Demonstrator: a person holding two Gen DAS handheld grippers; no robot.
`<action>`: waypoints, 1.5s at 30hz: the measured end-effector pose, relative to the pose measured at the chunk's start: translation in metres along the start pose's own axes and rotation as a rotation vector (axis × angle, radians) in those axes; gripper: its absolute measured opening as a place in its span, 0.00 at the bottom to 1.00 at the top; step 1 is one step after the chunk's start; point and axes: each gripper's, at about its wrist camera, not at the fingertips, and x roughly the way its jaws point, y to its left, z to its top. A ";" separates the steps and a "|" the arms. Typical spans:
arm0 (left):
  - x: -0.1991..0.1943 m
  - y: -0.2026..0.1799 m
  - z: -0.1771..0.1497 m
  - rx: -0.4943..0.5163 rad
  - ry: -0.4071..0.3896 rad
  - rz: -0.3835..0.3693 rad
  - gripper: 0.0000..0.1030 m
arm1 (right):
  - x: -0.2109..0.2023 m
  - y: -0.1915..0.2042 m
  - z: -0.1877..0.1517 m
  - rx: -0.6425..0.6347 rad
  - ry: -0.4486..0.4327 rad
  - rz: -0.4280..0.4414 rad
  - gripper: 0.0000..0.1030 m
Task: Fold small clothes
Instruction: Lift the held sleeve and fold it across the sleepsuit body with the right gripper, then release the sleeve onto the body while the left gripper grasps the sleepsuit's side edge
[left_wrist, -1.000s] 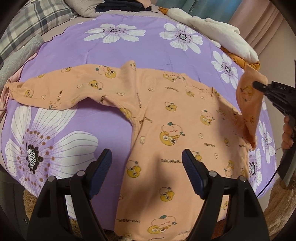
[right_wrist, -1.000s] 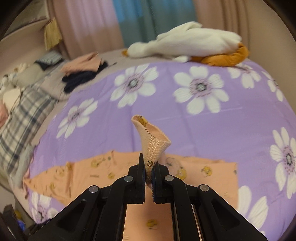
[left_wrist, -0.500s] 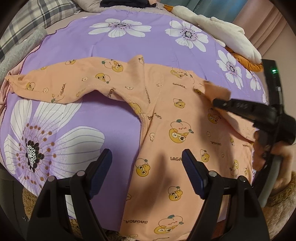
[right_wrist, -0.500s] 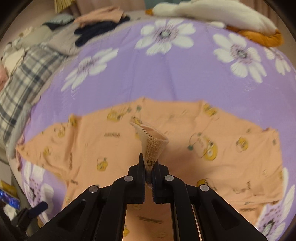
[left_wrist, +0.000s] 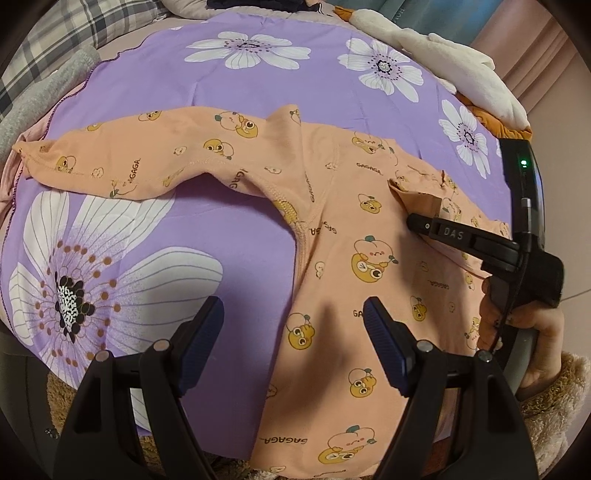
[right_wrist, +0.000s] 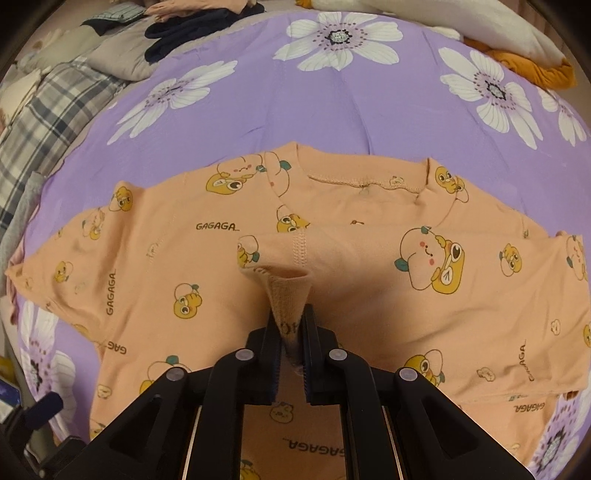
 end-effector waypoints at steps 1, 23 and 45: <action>-0.001 0.000 0.000 0.000 -0.001 -0.001 0.76 | -0.002 0.001 0.001 0.006 0.005 0.021 0.09; 0.083 -0.097 0.063 0.150 0.084 -0.228 0.71 | -0.116 -0.185 -0.091 0.550 -0.231 -0.004 0.51; 0.065 -0.126 0.089 0.123 -0.078 -0.231 0.05 | -0.108 -0.203 -0.118 0.619 -0.203 -0.012 0.51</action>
